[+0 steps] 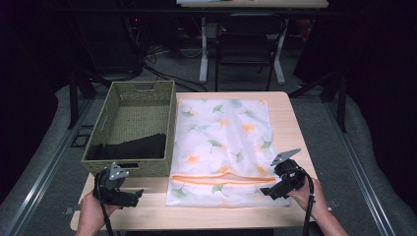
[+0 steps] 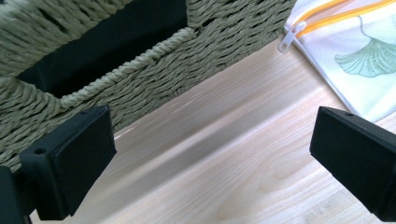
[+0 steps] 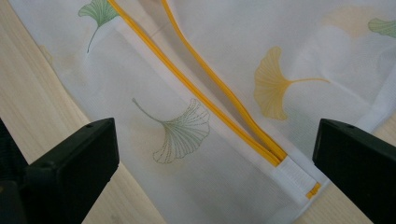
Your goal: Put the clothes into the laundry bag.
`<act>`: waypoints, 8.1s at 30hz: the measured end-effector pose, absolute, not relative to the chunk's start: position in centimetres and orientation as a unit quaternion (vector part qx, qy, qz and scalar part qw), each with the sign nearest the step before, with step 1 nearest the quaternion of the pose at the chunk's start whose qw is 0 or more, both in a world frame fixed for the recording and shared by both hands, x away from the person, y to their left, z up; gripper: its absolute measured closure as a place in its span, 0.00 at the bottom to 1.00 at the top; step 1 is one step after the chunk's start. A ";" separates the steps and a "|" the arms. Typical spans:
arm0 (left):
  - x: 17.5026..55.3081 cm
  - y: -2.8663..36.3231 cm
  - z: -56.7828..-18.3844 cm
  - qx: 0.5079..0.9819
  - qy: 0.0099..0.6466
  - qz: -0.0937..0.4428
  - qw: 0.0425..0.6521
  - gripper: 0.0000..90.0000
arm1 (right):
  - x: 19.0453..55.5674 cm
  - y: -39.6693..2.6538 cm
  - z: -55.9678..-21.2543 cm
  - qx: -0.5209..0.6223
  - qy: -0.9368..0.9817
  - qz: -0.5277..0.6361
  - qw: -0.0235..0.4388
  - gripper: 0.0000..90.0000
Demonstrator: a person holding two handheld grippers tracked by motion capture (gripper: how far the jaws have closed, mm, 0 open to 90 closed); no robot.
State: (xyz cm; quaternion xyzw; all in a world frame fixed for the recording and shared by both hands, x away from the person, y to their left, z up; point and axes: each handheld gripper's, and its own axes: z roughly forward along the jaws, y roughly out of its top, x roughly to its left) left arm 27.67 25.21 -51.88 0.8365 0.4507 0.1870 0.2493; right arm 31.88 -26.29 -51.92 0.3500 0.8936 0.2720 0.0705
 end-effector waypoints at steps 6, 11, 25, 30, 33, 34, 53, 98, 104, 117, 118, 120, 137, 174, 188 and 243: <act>27.6 25.3 -51.8 0.835 0.448 0.187 0.258 0.00 | 32.0 -25.9 -51.9 0.338 0.898 0.273 0.071 0.00; 27.8 25.7 -51.9 0.835 0.450 0.172 0.266 0.00 | 32.3 -25.0 -52.1 0.330 0.903 0.266 0.073 0.00; 28.1 25.5 -52.1 0.837 0.443 0.164 0.276 0.00 | 33.5 -22.3 -52.1 0.303 0.913 0.263 0.075 0.02; 28.1 25.6 -52.0 0.839 0.440 0.164 0.275 0.00 | 34.5 -21.0 -52.2 0.292 0.917 0.264 0.071 0.01; 28.0 25.7 -51.9 0.836 0.443 0.162 0.280 0.00 | 34.9 -20.2 -52.4 0.286 0.921 0.256 0.071 0.01; 28.0 25.7 -52.0 0.835 0.445 0.164 0.278 0.00 | 35.0 -19.9 -52.4 0.284 0.922 0.254 0.070 0.00; 28.2 25.7 -52.2 0.840 0.440 0.154 0.276 0.00 | 37.9 -15.7 -53.8 0.252 0.938 0.227 0.067 0.00; 28.4 25.8 -52.6 0.843 0.443 0.115 0.283 0.00 | 40.1 -14.9 -55.6 0.313 0.926 0.200 0.067 0.57; 28.4 25.6 -52.6 0.844 0.444 0.117 0.278 0.00 | 39.8 -14.9 -55.5 0.302 0.928 0.207 0.068 0.74; 28.4 25.6 -52.7 0.848 0.438 0.117 0.273 0.00 | 39.4 -14.6 -55.5 0.300 0.928 0.211 0.073 0.96; 28.4 25.6 -52.8 0.849 0.436 0.117 0.274 0.01 | 39.4 -14.6 -55.4 0.299 0.927 0.215 0.076 0.97; 28.4 25.6 -52.8 0.849 0.436 0.117 0.274 0.01 | 39.4 -14.6 -55.2 0.297 0.927 0.215 0.083 0.97; 28.4 25.4 -52.9 0.859 0.424 0.111 0.263 0.01 | 38.8 -14.8 -52.9 0.284 0.919 0.251 0.110 0.98; 28.4 25.9 -50.4 0.900 0.330 0.110 0.262 0.00 | 38.2 -15.7 -50.3 0.263 0.906 0.307 0.125 0.98; 29.8 25.9 -47.8 0.901 0.320 0.133 0.261 0.00 | 38.2 -15.9 -50.2 0.263 0.906 0.307 0.128 0.98; 40.2 26.1 -42.3 0.915 0.306 0.138 0.225 0.00 | 37.9 -16.2 -50.5 0.258 0.910 0.296 0.131 0.98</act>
